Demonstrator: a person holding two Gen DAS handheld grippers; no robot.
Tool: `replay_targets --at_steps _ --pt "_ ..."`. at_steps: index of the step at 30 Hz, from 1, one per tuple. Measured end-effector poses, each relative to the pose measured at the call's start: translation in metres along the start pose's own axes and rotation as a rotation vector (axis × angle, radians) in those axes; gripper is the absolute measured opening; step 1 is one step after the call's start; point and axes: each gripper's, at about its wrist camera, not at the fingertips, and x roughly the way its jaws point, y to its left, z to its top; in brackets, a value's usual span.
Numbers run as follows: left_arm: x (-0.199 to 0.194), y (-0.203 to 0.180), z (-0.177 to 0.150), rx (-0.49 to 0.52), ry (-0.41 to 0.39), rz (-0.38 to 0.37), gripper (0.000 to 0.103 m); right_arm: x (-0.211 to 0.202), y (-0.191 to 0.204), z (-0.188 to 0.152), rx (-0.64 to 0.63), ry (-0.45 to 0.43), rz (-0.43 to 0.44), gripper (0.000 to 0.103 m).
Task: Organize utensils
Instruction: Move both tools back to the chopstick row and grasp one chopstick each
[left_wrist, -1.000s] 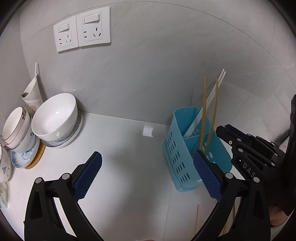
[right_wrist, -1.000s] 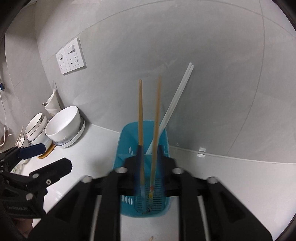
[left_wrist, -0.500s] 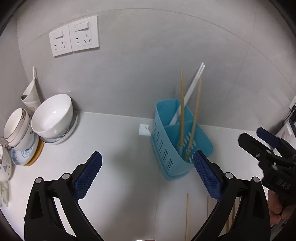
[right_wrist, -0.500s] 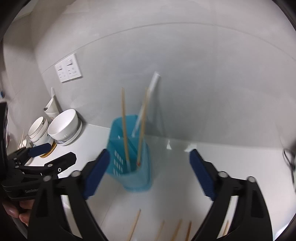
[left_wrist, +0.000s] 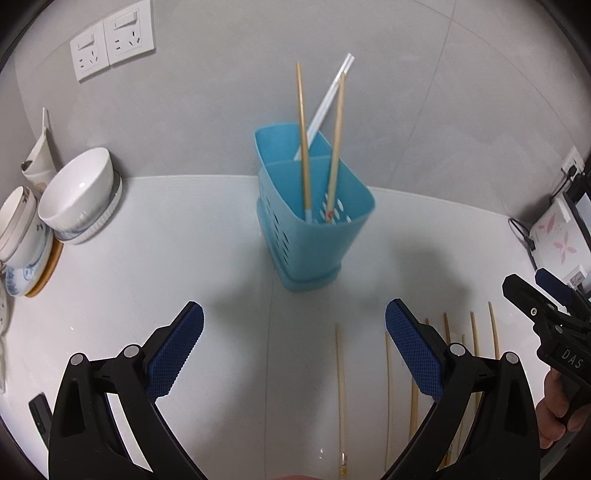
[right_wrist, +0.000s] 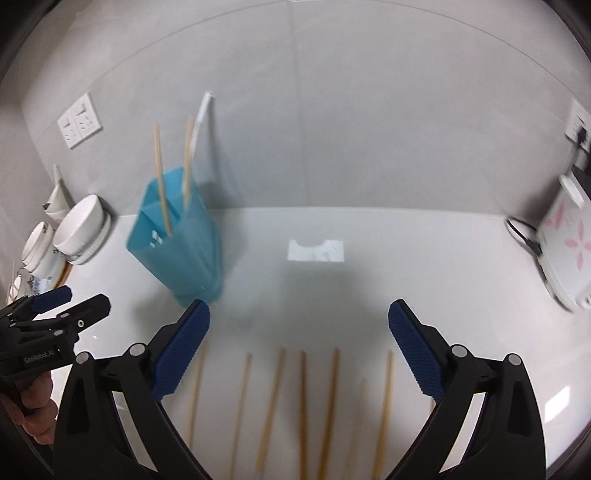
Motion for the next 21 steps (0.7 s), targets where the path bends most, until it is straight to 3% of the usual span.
replay_targets --at_steps 18,21 --pt "0.019 -0.029 -0.073 0.014 0.136 -0.002 0.097 -0.012 -0.039 -0.077 0.066 0.117 -0.094 0.093" --pt "0.025 -0.034 -0.082 0.027 0.160 0.012 0.097 -0.009 -0.041 -0.086 0.071 0.144 -0.106 0.089"
